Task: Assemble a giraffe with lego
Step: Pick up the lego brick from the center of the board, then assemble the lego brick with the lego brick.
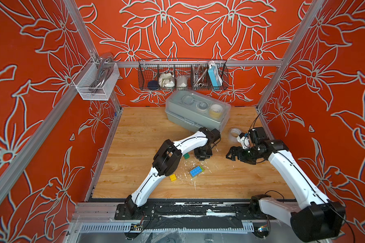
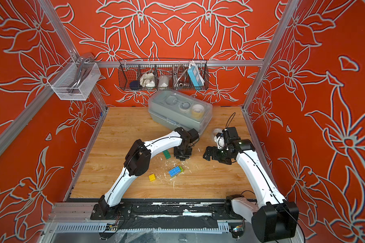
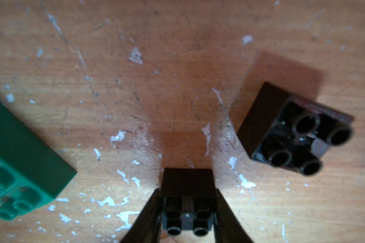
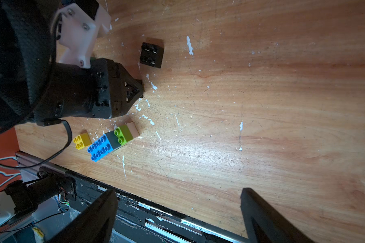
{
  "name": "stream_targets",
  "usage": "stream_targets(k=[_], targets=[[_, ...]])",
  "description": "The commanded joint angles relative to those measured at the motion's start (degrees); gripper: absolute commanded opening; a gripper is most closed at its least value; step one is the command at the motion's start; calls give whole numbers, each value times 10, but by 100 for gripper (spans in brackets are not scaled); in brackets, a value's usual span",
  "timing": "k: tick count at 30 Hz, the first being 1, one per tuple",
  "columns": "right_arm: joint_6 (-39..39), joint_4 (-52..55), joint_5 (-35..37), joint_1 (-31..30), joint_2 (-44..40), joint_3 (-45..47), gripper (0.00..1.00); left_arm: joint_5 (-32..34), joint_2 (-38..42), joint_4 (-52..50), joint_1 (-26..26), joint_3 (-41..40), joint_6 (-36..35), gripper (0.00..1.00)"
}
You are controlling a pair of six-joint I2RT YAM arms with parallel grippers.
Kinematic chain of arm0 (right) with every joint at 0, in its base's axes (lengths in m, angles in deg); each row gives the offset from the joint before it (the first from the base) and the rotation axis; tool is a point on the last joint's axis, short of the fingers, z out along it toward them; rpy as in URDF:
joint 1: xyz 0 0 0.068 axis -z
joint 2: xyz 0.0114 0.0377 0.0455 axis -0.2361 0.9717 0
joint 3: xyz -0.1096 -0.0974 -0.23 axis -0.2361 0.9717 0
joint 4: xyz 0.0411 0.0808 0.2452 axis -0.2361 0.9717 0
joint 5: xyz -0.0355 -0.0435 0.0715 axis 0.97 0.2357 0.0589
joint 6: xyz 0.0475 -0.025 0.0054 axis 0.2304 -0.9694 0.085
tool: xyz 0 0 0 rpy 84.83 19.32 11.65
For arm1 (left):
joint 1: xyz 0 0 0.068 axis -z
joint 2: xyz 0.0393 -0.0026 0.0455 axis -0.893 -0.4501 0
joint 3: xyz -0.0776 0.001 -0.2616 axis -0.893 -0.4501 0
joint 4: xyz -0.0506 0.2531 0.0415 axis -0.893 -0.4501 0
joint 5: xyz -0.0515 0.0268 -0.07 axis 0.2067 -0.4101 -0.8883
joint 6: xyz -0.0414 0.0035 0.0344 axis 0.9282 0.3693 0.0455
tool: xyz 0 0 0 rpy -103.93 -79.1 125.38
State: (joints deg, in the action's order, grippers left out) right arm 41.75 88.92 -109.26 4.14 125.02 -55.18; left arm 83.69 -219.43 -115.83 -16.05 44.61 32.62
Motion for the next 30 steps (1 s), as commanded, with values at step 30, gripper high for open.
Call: stream_targets(k=[30], targets=[[-6, -48, -42, -6, 18, 28, 96, -74, 430, 81, 16, -404, 196, 23]])
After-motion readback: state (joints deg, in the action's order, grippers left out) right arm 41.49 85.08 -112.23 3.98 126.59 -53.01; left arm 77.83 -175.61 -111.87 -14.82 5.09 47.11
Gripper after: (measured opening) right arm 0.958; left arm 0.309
